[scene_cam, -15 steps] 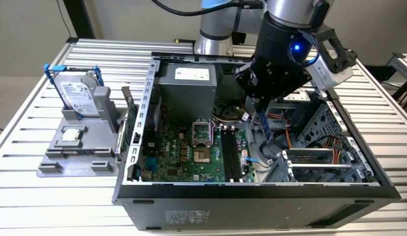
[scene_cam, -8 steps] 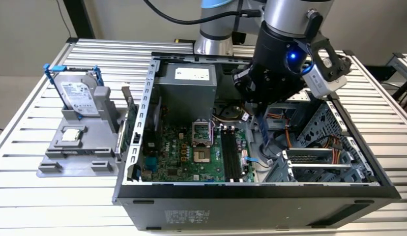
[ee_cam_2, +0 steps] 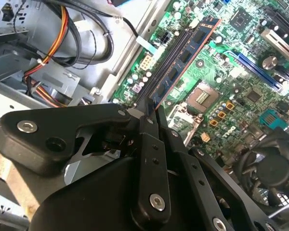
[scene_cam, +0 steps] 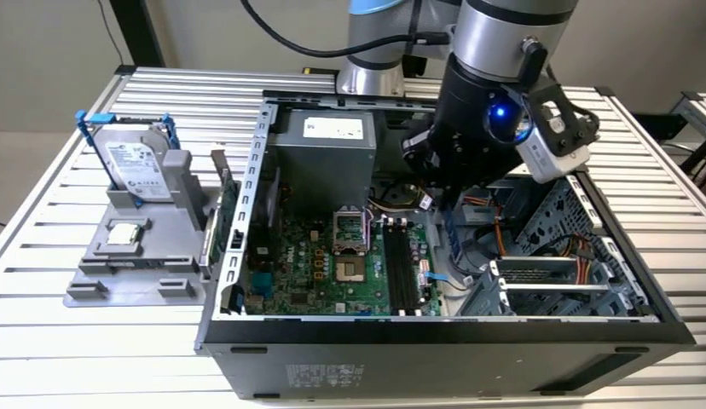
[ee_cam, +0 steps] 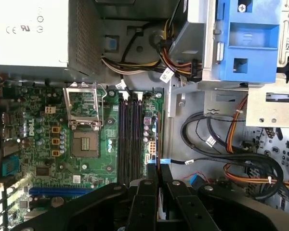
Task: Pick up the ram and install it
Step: 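Insert the ram into the slot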
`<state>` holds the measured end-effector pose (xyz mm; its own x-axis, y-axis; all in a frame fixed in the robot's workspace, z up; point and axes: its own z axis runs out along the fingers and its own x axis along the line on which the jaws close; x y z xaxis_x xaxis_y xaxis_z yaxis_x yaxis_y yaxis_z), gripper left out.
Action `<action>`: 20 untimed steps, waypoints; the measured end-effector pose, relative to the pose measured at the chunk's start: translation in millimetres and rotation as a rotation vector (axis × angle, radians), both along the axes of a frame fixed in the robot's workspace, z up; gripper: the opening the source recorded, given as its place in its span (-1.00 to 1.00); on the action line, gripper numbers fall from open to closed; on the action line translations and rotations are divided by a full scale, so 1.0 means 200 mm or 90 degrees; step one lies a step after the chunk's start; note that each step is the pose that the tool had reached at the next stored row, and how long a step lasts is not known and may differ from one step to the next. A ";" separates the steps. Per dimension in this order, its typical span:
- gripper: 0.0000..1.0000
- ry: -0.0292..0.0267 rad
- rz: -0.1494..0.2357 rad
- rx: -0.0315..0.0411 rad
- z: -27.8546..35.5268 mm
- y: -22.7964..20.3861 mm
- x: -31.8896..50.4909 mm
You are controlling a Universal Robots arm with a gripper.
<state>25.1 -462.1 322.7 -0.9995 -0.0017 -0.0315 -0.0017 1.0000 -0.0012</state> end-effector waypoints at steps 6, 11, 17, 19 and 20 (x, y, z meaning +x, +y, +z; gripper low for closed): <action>-1.00 -0.0002 -0.020 -0.0025 -0.054 0.017 -0.035; -1.00 -0.0002 -0.030 -0.0025 -0.099 0.030 -0.037; -1.00 -0.0001 -0.059 -0.0024 -0.154 0.032 -0.038; -1.00 -0.0001 -0.062 -0.0025 -0.172 0.032 -0.038; -1.00 -0.0001 -0.063 -0.0025 -0.181 0.032 -0.038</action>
<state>17.4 -455.7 286.5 -0.9948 0.0967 -0.0319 0.0969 0.9953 -0.0051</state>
